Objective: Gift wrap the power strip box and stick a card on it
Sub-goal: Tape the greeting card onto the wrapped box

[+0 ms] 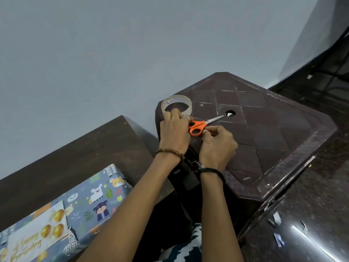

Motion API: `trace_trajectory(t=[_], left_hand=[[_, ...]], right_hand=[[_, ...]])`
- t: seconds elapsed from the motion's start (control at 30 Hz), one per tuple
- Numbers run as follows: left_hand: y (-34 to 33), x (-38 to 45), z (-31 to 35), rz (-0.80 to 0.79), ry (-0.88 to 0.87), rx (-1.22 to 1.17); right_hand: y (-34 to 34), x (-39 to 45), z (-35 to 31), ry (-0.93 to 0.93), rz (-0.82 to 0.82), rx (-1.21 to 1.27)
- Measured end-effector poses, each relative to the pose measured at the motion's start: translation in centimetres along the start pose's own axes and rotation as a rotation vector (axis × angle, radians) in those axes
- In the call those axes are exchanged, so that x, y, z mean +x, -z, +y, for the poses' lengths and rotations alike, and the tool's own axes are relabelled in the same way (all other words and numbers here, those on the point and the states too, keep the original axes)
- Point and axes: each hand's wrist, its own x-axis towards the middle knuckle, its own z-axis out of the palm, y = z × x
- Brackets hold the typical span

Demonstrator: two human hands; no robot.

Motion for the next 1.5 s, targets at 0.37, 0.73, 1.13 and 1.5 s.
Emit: trace_trajectory(t=[0.37, 0.73, 1.13, 1.5], left_hand=[[6.6, -13.4, -5.4, 0.293, 0.272, -0.400], [7.7, -30.7, -13.3, 0.436, 1.246, -0.468], [7.9, -28.2, -14.1, 0.741, 1.073, -0.896], [9.2, -24.1, -17.5, 1.087, 1.177, -1.650]], right_hand=[[-1.6, -10.0, -2.6, 0.350, -0.382, 0.077], [-3.6, -18.6, -0.4, 0.346, -0.660, -0.364], [-3.5, -17.7, -1.2, -0.064, -0.729, 0.355], [-5.4, -16.0, -3.7, -0.206, -0.756, 0.664]])
